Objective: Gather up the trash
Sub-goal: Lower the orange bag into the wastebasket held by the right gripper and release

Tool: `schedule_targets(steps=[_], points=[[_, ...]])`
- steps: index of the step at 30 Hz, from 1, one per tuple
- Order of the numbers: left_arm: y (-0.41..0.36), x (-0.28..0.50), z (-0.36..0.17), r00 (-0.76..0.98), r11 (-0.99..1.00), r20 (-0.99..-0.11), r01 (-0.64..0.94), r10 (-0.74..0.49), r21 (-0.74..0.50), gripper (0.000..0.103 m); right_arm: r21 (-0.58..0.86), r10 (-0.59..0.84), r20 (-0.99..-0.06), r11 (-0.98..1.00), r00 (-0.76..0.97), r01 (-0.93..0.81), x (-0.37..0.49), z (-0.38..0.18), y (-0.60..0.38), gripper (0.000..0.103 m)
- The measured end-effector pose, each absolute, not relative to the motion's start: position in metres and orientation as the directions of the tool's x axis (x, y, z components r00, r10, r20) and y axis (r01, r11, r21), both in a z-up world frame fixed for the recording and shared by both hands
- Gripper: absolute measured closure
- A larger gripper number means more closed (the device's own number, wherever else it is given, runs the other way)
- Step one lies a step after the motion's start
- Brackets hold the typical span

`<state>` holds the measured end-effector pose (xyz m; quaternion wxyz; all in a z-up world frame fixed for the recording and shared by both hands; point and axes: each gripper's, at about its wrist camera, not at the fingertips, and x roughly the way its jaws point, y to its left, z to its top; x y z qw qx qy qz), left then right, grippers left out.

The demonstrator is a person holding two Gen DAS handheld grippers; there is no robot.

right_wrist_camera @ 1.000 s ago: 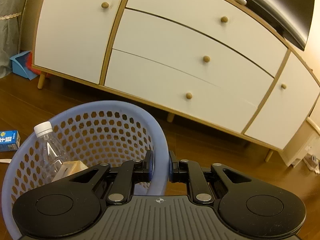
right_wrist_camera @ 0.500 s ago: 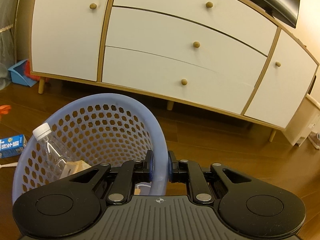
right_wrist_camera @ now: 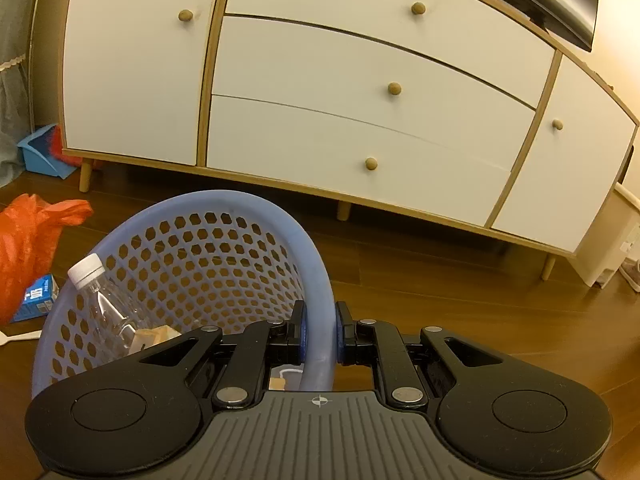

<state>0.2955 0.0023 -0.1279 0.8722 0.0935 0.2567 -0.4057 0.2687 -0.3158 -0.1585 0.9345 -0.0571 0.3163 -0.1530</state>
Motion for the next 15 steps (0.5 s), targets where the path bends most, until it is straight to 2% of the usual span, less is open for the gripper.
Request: schedule_targets(steps=[8,9,11,12,15], points=[[-0.023,0.295,-0.125,0.472,0.601,-0.517,0.792,-0.714,-0.108,0.102,-0.216,-0.324,-0.570,0.946,0.755,0.243,0.268,-0.159,-0.310,0.093],[-0.026,0.296,-0.125,0.463,0.600,-0.521,0.791,-0.717,-0.122,0.098,-0.217,-0.325,-0.570,0.945,0.755,0.243,0.268,-0.159,-0.310,0.093],[-0.035,0.297,-0.128,0.438,0.588,-0.529,0.795,-0.727,-0.149,0.070,-0.217,-0.325,-0.570,0.946,0.755,0.242,0.268,-0.159,-0.311,0.093],[-0.038,0.296,-0.130,0.442,0.593,-0.532,0.791,-0.722,-0.149,0.066,-0.217,-0.324,-0.570,0.946,0.755,0.242,0.268,-0.159,-0.311,0.093],[-0.042,0.295,-0.136,0.433,0.602,-0.540,0.778,-0.722,-0.181,0.066,-0.217,-0.327,-0.572,0.945,0.753,0.246,0.269,-0.159,-0.313,0.093]])
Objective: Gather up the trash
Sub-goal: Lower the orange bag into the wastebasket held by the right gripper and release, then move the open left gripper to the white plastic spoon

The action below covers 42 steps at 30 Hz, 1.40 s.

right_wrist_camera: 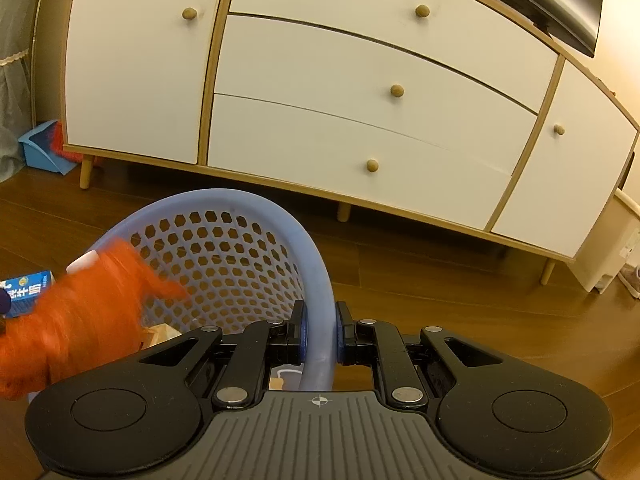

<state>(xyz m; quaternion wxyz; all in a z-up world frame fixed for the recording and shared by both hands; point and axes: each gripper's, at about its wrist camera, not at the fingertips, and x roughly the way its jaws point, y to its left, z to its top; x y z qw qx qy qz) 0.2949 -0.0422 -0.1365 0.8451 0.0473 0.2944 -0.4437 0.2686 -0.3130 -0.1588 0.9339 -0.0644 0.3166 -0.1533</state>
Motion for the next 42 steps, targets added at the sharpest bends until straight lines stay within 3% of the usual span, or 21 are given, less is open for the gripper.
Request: schedule_targets(steps=[10,42], points=[[-0.013,0.311,-0.132,0.434,0.623,-0.516,0.732,-0.739,-0.276,0.066,-0.220,-0.336,-0.572,0.942,0.749,0.254,0.269,-0.160,-0.311,0.093],[0.131,0.362,-0.211,0.564,0.868,-0.703,0.471,-0.432,-0.156,0.065,-0.241,-0.366,-0.573,0.931,0.733,0.276,0.266,-0.162,-0.301,0.093]])
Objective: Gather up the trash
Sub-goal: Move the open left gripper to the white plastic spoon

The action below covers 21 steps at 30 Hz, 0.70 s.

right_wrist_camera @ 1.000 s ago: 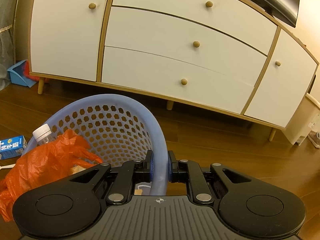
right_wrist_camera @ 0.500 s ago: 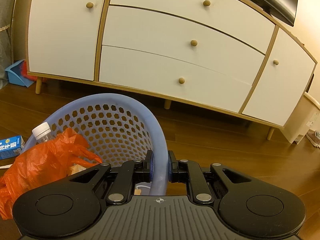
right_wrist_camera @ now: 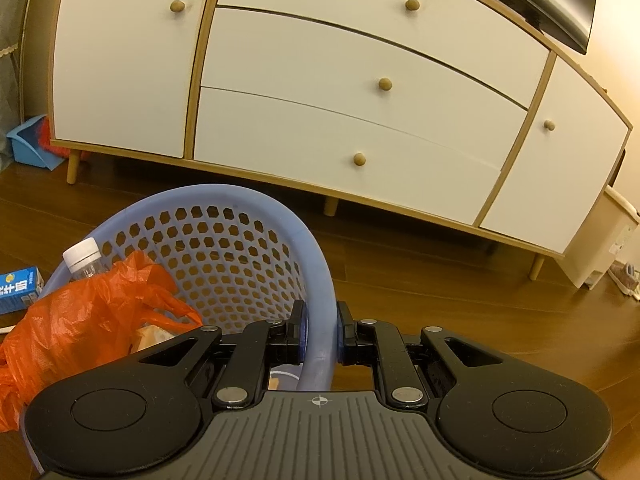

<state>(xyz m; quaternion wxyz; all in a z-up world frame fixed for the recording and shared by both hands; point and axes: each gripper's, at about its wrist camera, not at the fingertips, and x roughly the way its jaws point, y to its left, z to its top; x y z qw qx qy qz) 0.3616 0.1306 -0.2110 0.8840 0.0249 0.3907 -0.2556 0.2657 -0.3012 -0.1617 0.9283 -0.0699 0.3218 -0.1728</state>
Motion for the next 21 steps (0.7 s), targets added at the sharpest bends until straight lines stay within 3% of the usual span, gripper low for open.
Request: schedule_targets(steps=[15,21], points=[[0.145,0.398,-0.271,0.546,0.845,-0.776,0.533,-0.317,0.030,0.065,-0.276,-0.389,-0.570,0.920,0.723,0.277,0.269,-0.164,-0.297,0.092],[0.161,0.433,-0.284,0.521,0.897,-0.786,0.432,-0.333,-0.094,0.066,-0.292,-0.397,-0.567,0.916,0.722,0.275,0.269,-0.164,-0.295,0.092]])
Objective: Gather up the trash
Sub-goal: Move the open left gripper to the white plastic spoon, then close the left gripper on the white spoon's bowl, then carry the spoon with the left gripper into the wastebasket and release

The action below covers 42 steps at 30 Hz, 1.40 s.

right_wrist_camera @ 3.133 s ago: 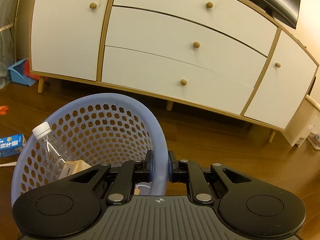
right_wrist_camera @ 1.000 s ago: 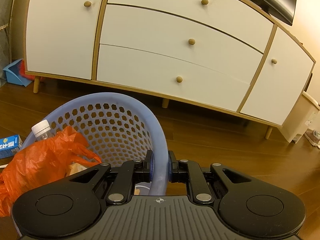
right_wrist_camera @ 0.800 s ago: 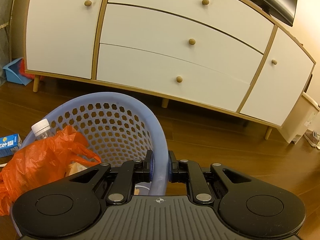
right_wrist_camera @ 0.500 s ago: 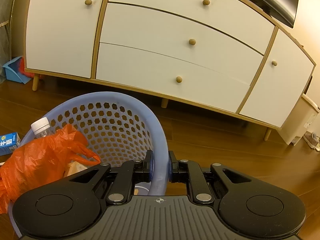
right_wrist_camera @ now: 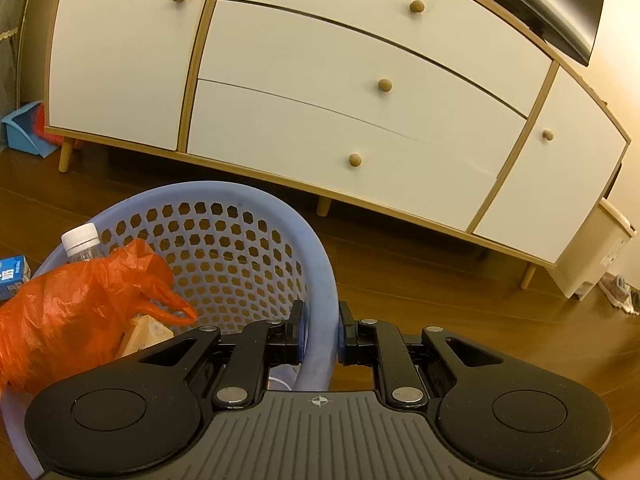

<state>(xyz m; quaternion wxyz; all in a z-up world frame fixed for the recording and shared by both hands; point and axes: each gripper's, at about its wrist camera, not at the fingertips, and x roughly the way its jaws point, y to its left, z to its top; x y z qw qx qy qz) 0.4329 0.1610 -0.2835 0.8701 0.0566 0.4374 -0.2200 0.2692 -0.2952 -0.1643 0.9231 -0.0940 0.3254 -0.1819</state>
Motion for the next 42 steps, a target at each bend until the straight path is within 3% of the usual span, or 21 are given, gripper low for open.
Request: schedule_targets(steps=[16,21,23,24,42], points=[[0.177,0.463,-0.309,0.457,0.927,-0.807,0.220,-0.373,-0.304,0.075,-0.304,-0.402,-0.567,0.913,0.719,0.271,0.266,-0.165,-0.293,0.091],[0.175,0.468,-0.311,0.443,0.929,-0.817,0.204,-0.369,-0.309,0.086,-0.305,-0.399,-0.565,0.914,0.722,0.266,0.266,-0.164,-0.295,0.091],[0.173,0.469,-0.313,0.435,0.929,-0.822,0.198,-0.368,-0.312,0.099,-0.306,-0.399,-0.565,0.914,0.722,0.266,0.266,-0.164,-0.295,0.091],[0.173,0.469,-0.313,0.433,0.930,-0.823,0.192,-0.367,-0.314,0.100,-0.306,-0.399,-0.565,0.914,0.722,0.266,0.266,-0.164,-0.295,0.091],[0.192,0.436,-0.269,0.509,0.895,-0.742,0.155,-0.436,-0.419,0.103,-0.293,-0.385,-0.559,0.920,0.734,0.260,0.265,-0.162,-0.299,0.091]])
